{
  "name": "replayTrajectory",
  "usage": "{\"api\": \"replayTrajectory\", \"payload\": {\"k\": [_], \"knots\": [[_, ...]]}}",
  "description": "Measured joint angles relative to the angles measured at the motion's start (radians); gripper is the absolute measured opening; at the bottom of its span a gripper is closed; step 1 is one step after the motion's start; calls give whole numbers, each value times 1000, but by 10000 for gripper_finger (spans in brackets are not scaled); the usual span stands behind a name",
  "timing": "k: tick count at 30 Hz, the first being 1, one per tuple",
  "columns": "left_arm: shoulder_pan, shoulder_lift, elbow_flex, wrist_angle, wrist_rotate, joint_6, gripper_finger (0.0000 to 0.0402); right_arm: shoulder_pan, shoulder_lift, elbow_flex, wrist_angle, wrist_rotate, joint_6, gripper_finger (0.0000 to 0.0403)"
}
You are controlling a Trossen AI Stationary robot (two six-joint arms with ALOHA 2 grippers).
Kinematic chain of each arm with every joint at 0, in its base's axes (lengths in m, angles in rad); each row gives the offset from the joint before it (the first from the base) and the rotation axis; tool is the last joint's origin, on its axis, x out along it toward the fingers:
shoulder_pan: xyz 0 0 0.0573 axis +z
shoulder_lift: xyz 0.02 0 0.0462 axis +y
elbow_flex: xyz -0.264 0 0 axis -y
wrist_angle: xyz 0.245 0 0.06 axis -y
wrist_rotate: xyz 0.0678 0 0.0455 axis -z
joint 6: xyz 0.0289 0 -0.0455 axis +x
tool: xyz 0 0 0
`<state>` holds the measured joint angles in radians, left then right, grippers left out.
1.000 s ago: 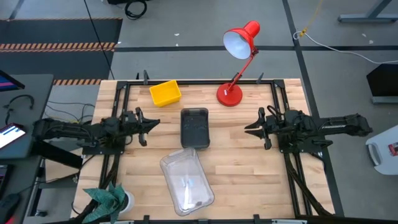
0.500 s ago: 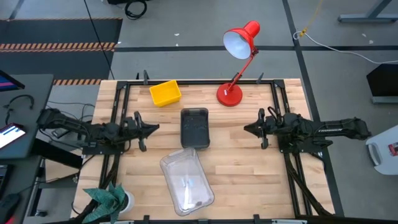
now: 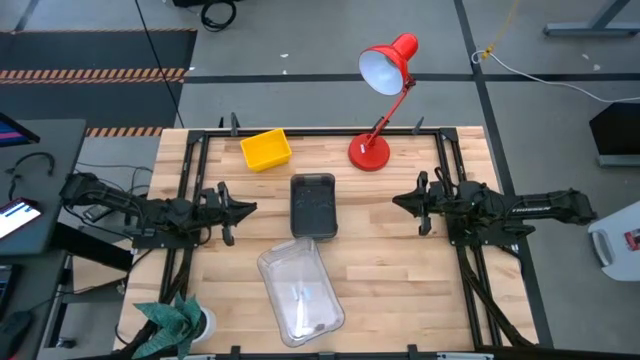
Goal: Stack baskets by color
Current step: Return to Home Position
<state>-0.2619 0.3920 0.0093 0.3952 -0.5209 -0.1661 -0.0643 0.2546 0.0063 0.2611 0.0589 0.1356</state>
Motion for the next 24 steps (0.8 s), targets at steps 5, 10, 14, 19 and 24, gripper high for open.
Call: {"api": "replayTrajectory", "payload": {"k": [5,10,14,19,24], "knots": [[0,0,0,1,1,-33,39,0,0,0,0,0,0,36],[1,0,0,1,1,-32,32,0,0,0,0,-1,0,36],[-21,-12,0,-10,-4,-42,28,0,0,0,-1,-1,0,35],[5,-116,0,-122,120,-27,34,0,0,0,-1,-3,0,35],[66,-194,0,-172,183,-39,38,0,0,0,-1,-3,0,35]]}}
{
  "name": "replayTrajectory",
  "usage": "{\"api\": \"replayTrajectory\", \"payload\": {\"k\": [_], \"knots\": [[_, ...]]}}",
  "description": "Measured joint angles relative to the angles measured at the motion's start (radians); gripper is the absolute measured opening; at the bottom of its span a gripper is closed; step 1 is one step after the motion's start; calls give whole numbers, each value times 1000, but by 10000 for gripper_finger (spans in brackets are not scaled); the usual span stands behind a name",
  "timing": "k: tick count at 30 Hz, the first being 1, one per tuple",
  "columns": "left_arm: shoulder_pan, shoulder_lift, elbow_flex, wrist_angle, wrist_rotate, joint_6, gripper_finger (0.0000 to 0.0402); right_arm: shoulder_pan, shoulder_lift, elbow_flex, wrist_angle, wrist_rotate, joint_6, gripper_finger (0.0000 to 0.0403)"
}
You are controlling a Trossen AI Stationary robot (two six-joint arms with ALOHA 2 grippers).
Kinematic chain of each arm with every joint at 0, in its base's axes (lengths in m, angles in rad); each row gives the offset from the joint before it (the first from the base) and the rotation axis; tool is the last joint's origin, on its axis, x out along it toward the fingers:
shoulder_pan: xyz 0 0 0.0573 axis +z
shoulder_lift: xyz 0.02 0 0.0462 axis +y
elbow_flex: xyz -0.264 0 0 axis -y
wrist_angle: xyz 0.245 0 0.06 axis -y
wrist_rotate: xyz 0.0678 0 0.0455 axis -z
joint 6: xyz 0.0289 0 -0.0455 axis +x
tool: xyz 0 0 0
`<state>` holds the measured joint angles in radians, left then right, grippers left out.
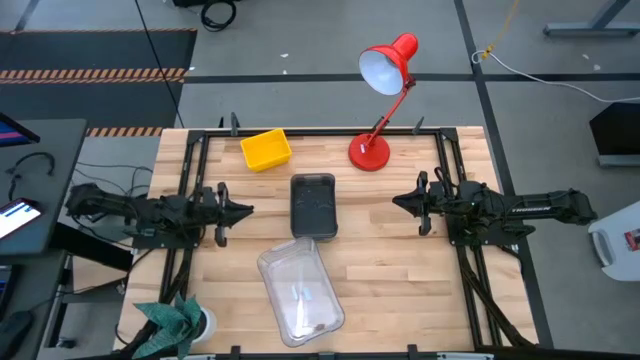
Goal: Stack baskets by color
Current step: Return to Home Position
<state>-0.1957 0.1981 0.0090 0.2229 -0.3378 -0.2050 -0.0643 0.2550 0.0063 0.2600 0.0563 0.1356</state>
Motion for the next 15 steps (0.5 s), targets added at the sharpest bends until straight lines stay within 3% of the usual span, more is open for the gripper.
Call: {"api": "replayTrajectory", "payload": {"k": [6,15], "knots": [[35,-90,0,-119,-3,-45,30,0,0,0,0,1,0,35],[59,-179,0,-117,-7,-45,36,0,0,0,0,1,0,35]]}}
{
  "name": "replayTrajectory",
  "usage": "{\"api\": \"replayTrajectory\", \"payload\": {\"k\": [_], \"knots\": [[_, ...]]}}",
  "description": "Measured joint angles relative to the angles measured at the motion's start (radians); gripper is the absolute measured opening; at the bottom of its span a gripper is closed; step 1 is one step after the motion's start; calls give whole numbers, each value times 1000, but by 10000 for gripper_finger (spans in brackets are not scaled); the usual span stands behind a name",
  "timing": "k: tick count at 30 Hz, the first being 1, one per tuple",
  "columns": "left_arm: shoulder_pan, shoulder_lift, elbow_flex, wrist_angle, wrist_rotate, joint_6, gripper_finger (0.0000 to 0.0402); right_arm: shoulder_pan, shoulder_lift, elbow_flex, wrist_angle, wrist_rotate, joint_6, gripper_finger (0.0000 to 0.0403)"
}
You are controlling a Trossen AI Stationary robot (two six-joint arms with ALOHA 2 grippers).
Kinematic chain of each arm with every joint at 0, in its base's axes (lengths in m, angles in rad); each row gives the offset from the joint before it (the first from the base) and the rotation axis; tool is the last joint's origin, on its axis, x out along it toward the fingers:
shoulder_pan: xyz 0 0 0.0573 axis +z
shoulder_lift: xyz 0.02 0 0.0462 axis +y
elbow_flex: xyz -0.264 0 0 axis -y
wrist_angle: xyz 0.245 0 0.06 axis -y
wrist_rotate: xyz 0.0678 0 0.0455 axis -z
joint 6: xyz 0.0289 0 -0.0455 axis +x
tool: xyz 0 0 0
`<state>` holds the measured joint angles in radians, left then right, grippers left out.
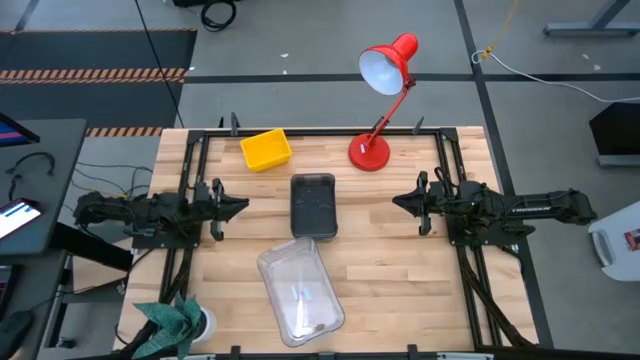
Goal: Stack baskets by color
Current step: Return to Home Position
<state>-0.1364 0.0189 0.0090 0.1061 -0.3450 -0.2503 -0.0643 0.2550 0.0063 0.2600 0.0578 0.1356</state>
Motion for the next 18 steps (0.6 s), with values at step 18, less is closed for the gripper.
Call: {"api": "replayTrajectory", "payload": {"k": [18], "knots": [[0,0,0,0,-1,0,36,0,0,0,0,0,0,35]]}}
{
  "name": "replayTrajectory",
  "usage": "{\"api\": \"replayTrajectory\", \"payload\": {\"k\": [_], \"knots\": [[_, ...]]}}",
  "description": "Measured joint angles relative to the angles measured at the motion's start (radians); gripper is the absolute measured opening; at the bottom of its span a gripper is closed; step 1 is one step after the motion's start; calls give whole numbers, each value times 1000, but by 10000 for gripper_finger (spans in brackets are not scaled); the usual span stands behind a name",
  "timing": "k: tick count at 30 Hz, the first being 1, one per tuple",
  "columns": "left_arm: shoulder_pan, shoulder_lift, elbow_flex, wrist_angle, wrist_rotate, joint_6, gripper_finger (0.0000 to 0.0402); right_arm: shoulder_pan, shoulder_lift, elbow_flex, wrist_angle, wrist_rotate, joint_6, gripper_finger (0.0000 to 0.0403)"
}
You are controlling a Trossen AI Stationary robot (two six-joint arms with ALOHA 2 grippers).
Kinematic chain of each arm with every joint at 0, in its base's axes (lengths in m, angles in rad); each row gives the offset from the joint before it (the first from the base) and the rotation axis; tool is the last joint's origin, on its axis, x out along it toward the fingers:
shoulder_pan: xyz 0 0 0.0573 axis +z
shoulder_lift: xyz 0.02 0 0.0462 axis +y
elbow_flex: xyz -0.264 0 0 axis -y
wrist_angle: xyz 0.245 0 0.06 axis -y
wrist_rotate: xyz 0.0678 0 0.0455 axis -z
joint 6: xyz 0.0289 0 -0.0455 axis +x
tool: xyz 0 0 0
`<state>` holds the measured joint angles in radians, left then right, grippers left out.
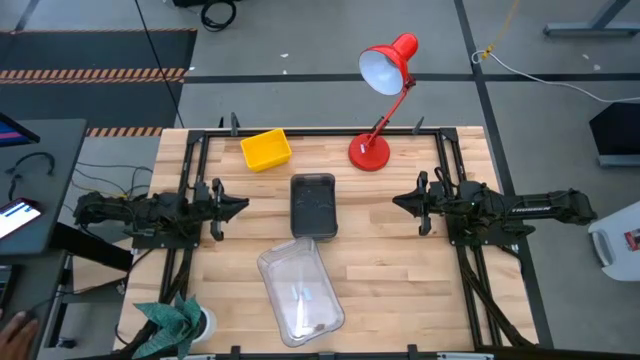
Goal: Stack baskets by color
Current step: Return to Home Position
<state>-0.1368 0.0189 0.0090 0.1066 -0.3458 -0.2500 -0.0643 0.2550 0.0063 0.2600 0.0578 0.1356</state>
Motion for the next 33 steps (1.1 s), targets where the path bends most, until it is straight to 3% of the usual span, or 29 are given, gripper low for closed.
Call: {"api": "replayTrajectory", "payload": {"k": [33], "knots": [[0,0,0,0,0,0,28,0,0,0,0,0,0,35]]}}
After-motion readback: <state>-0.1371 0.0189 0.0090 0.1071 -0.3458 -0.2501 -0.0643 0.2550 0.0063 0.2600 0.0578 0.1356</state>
